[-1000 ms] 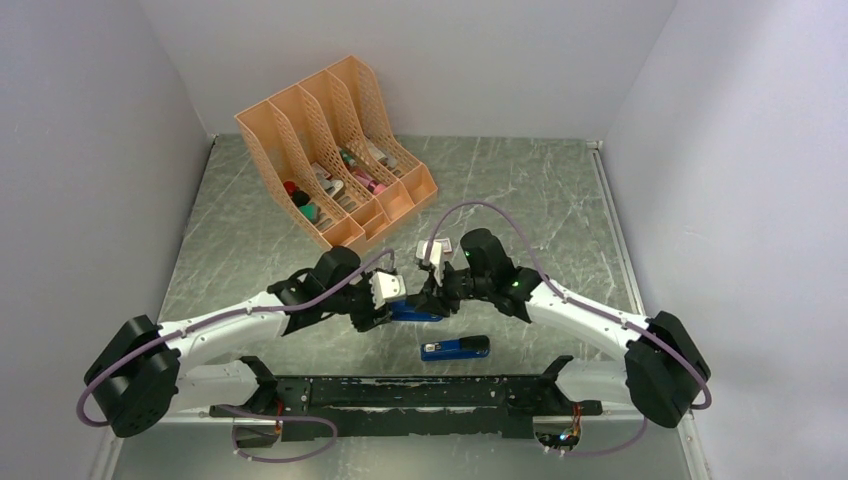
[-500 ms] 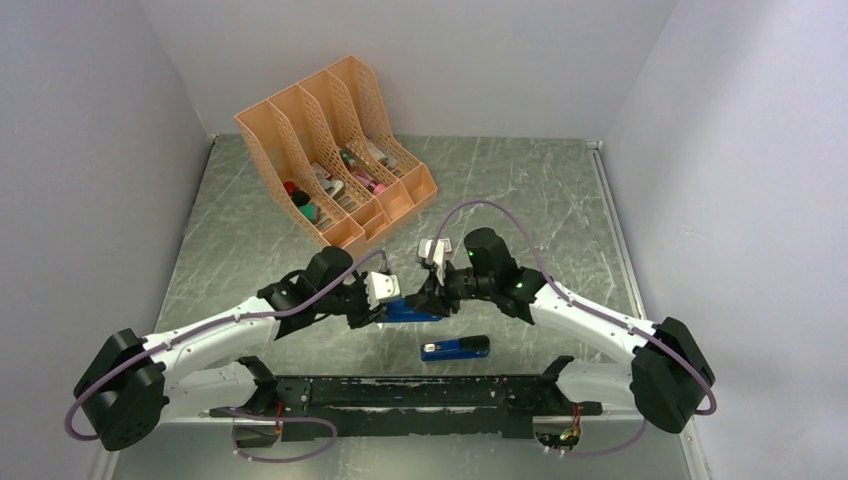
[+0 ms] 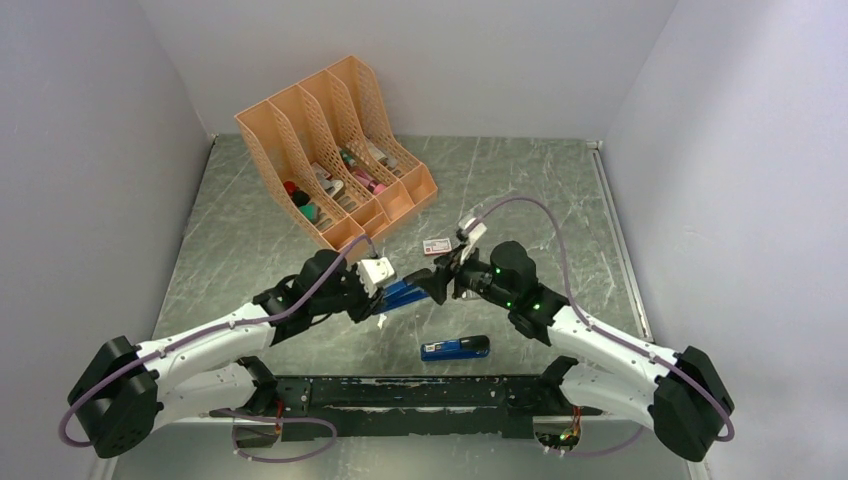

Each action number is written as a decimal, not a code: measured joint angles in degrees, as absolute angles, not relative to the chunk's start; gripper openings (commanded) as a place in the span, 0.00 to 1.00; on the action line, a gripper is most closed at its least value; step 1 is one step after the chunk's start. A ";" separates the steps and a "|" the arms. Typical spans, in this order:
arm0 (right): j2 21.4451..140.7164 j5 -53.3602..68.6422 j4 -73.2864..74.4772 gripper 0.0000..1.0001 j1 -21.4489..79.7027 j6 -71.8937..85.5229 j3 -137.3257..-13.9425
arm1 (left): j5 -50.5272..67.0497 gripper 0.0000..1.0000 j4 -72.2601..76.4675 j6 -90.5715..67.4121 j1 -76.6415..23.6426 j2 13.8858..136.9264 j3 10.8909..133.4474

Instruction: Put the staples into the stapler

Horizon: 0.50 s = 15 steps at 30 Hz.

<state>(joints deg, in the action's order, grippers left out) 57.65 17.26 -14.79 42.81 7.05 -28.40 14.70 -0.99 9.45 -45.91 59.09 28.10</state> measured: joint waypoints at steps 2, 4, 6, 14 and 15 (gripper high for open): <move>56.66 12.03 -16.34 0.74 42.81 13.37 -27.97 | 12.40 0.07 -0.34 7.92 -45.93 59.09 28.10; 56.27 4.86 -16.21 0.76 42.81 22.98 -27.97 | 9.63 0.07 0.23 6.55 -46.30 59.09 28.05; 56.49 -1.37 -14.79 0.78 42.81 33.10 -27.97 | 7.22 0.07 1.50 5.13 -46.70 59.05 27.64; 62.11 -10.20 -8.54 0.80 42.81 62.52 -28.64 | -0.27 0.07 3.49 0.14 -51.24 61.34 27.40; 63.53 -10.31 -7.11 0.81 42.83 65.10 -29.36 | -1.10 0.07 3.53 -0.75 -52.01 61.95 27.57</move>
<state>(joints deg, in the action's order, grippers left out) 63.53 -10.31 -7.11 42.83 65.10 -29.36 -1.10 3.53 -0.75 -52.01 61.95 27.57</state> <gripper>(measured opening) 0.798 0.328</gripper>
